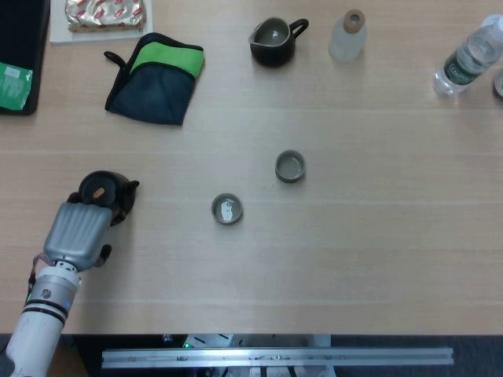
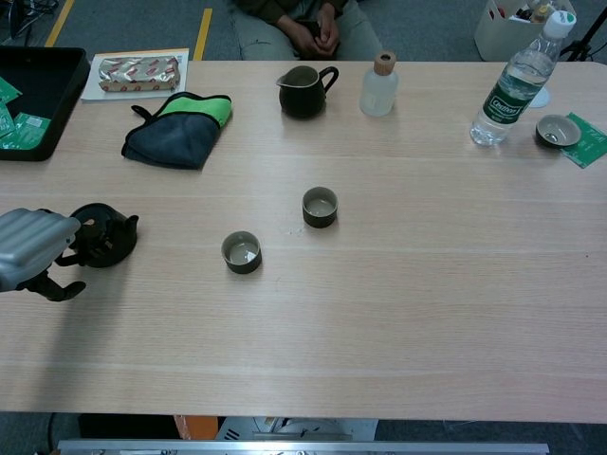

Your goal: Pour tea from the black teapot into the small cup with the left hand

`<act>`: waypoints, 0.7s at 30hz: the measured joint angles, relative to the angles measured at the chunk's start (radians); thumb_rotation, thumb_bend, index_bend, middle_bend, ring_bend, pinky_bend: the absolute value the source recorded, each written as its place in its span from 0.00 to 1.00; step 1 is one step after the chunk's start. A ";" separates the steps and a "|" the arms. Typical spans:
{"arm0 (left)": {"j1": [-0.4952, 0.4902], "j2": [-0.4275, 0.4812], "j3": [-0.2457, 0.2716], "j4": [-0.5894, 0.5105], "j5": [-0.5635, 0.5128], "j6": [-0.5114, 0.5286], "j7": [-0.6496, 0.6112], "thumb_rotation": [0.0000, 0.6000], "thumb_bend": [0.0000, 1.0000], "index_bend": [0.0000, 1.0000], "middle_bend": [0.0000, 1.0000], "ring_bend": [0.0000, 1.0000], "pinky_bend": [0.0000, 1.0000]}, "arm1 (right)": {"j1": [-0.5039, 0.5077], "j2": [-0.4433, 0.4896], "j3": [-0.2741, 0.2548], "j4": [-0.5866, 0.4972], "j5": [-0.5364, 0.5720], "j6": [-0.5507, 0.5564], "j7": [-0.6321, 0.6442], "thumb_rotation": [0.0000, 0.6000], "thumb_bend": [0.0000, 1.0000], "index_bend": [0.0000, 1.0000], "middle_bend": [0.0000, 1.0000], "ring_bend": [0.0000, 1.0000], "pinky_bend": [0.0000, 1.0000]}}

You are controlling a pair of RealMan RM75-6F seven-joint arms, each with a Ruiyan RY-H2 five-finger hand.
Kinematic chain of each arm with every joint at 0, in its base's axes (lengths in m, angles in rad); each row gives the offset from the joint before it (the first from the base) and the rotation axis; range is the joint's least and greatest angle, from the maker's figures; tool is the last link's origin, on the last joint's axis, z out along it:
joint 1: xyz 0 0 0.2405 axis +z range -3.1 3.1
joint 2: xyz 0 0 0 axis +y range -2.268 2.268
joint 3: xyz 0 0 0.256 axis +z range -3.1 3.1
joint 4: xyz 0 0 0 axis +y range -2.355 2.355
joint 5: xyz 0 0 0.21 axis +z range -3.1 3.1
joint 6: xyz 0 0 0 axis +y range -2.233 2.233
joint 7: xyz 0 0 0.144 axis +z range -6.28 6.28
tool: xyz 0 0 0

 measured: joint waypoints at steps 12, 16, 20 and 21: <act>-0.007 -0.006 0.004 0.018 -0.016 -0.002 -0.005 0.99 0.30 0.46 0.56 0.42 0.22 | -0.003 0.002 0.002 -0.005 0.006 0.000 -0.004 1.00 0.11 0.27 0.36 0.29 0.32; -0.008 -0.006 0.001 0.028 -0.027 0.009 0.005 0.98 0.30 0.47 0.57 0.43 0.22 | -0.003 0.001 0.003 -0.005 0.009 -0.002 -0.006 1.00 0.11 0.27 0.36 0.29 0.32; -0.011 0.002 -0.001 0.030 -0.048 0.013 0.014 0.98 0.30 0.49 0.59 0.44 0.22 | -0.003 0.000 0.005 -0.004 0.012 -0.003 -0.006 1.00 0.11 0.27 0.36 0.29 0.32; -0.012 0.004 -0.001 0.031 -0.052 0.014 0.015 0.98 0.30 0.51 0.60 0.45 0.22 | -0.003 0.000 0.005 -0.004 0.013 -0.004 -0.007 1.00 0.11 0.27 0.36 0.29 0.32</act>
